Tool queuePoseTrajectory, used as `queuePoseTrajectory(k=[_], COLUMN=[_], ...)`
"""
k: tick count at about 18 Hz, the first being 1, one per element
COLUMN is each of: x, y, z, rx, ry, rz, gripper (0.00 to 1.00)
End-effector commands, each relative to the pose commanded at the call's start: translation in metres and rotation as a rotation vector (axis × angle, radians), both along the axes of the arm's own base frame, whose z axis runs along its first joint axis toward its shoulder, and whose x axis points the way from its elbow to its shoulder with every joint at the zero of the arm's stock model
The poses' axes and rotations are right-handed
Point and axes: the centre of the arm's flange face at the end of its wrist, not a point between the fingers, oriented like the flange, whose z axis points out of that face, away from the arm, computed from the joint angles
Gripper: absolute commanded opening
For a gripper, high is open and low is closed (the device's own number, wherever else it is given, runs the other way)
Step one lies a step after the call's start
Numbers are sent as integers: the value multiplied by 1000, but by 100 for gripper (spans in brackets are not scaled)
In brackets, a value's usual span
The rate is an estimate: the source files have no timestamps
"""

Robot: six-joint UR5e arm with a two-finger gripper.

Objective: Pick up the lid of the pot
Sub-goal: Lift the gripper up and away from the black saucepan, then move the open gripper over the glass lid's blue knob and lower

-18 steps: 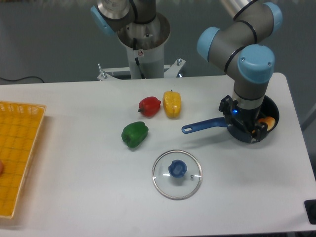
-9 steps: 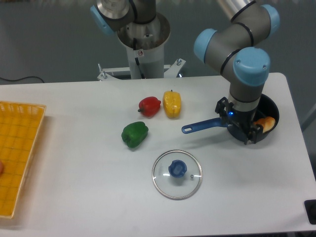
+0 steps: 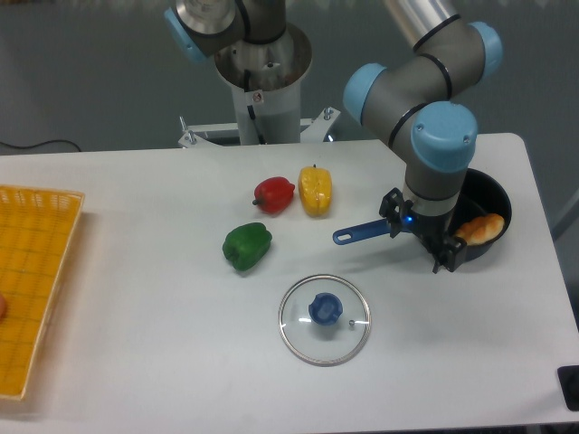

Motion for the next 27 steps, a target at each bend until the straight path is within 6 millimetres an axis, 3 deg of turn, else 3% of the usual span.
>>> queuePoseTrajectory(k=[5,10,16,19,27], x=[16,23,48,50,59], y=[17,22,50,52,71], z=[-6,-9,-24,-25,-35], rx=[21,47,54,62,92], ry=[-13,-39,-77,-85,-81], rz=[170,301,540,685,823], gripper=[100,100,100,100,100])
